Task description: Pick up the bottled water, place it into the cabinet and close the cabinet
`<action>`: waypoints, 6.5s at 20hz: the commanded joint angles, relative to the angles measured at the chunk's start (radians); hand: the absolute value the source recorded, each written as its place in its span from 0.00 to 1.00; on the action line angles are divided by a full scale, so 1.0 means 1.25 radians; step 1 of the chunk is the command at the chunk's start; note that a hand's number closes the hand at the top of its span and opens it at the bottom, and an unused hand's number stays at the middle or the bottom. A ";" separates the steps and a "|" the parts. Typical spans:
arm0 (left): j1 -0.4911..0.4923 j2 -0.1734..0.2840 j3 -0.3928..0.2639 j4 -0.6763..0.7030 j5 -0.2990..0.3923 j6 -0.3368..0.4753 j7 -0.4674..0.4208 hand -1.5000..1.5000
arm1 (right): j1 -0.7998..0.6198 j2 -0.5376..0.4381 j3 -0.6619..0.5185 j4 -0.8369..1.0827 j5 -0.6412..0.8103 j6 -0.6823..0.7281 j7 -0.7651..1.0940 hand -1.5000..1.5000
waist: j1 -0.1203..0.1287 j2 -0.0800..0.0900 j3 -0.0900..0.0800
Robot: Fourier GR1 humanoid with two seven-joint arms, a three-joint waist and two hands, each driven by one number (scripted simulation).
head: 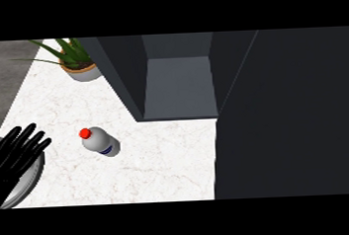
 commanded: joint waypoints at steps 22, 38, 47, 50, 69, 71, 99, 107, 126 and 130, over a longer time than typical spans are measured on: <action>-0.324 0.005 0.023 0.660 -0.450 -0.077 -0.366 0.00 | 0.066 -0.005 0.001 0.056 0.028 0.082 -0.117 0.00 | -0.008 0.002 0.000; -0.481 -0.004 -0.032 1.079 -0.612 -0.028 -0.650 0.00 | 0.099 -0.014 0.008 0.031 0.003 0.096 -0.118 0.00 | -0.018 0.006 -0.001; -0.531 -0.021 -0.037 1.165 -0.619 -0.011 -0.686 0.00 | 0.121 -0.006 0.042 -0.016 0.014 0.087 -0.101 0.00 | -0.022 0.007 -0.002; -0.536 -0.011 -0.043 1.184 -0.621 -0.049 -0.691 0.00 | 0.106 -0.001 0.050 0.021 0.046 0.088 -0.121 0.00 | -0.021 0.007 -0.002; -0.565 -0.063 -0.026 1.226 -0.561 -0.178 -0.619 0.00 | 0.070 -0.006 0.027 0.059 0.006 0.089 -0.114 0.00 | -0.025 0.009 -0.002; -0.568 -0.076 -0.039 1.210 -0.569 -0.181 -0.623 0.00 | 0.037 0.016 0.054 0.054 0.049 0.054 -0.095 0.00 | -0.020 0.009 -0.003; -0.415 -0.117 0.114 1.075 -0.364 0.052 -0.698 1.00 | 0.095 -0.002 0.048 0.099 0.050 0.081 -0.147 0.00 | 0.001 -0.002 0.001; -0.322 -0.181 0.072 0.864 -0.299 0.080 -0.572 1.00 | 0.083 -0.018 0.031 0.100 0.031 0.090 -0.154 0.00 | 0.009 -0.004 0.002; -0.260 -0.248 -0.296 0.291 -0.214 0.508 -0.294 1.00 | 0.032 -0.005 0.069 0.104 0.023 0.051 -0.105 0.00 | 0.001 -0.001 0.001; -0.353 -0.248 -0.363 0.321 -0.227 0.642 -0.291 1.00 | 0.026 -0.012 0.071 0.094 0.031 0.040 -0.087 0.00 | -0.003 0.000 0.001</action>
